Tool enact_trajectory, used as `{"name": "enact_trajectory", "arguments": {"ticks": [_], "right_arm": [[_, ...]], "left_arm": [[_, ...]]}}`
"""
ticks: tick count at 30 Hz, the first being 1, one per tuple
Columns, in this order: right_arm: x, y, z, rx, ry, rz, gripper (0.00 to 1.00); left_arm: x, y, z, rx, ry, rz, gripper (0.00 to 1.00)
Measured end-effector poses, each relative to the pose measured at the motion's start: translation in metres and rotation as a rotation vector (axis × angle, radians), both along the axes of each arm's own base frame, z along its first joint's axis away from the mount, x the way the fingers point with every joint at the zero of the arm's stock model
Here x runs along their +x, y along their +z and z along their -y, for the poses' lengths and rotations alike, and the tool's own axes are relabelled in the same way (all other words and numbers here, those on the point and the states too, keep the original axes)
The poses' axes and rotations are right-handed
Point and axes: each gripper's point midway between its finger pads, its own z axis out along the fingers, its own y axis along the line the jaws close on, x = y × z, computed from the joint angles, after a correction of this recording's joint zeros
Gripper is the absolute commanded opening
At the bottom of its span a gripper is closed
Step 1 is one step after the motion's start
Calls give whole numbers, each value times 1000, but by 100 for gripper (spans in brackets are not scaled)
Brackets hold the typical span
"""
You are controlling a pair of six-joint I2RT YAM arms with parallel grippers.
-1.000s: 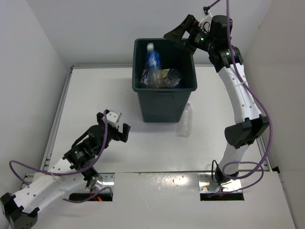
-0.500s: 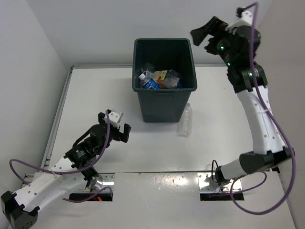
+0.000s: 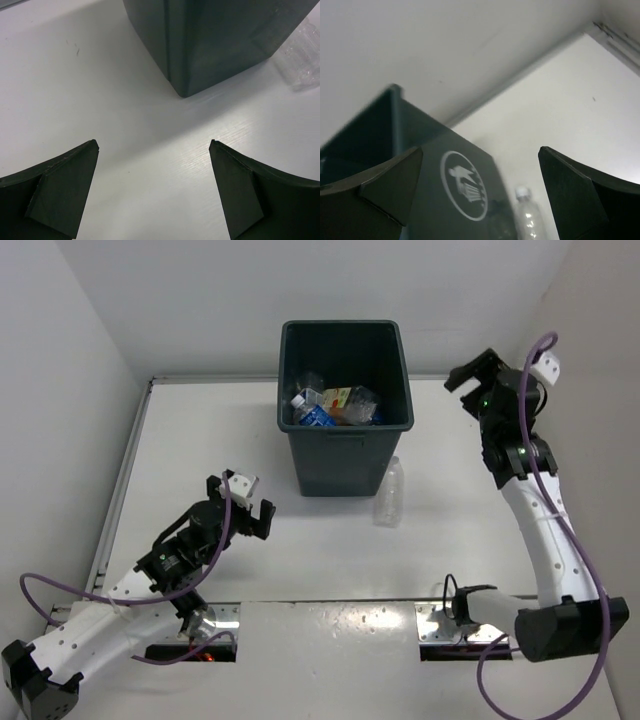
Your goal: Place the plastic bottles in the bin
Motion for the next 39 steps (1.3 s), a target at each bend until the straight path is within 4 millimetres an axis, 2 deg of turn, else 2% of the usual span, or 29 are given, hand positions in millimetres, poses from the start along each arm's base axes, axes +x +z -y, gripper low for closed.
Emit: {"name": "enact_trajectory", "arguments": {"ticks": [5,7,9,11,13,18,24,28,32,33,39], "right_arm": [[-22,-90,34,130,-75,-178,100],[-32,-132,50,237,-80,-246,100],[-43,-177,58,356,-69,-335,100],[-55,-218,51,433,-43,-437,100],[-62,-244,25,474,44,-521,100],[-66,-272,-39,519,266,-633,100],[-73,-308,-86,527,405,-760,100],[-80,-332,-98,526,424,-840,100],[-87,-352,-100,528,416,-909,100],[-87,-355,-101,533,417,-923,94],[-67,-358,-106,540,453,-936,79]], "left_arm": [[0,0,1,-1,-4,-1,100],[0,0,1,-1,-4,-1,100],[-1,0,1,-2,-6,-1,100],[-1,0,1,-2,-7,-1,100],[-1,0,1,-2,-8,-1,100],[-1,0,1,-2,-8,-1,100],[-1,0,1,-2,-8,-2,100],[-1,0,1,-2,-8,-1,100],[0,0,1,-2,-6,-1,100],[-1,0,1,-1,-6,-1,100],[0,0,1,0,-3,-1,100]]}}
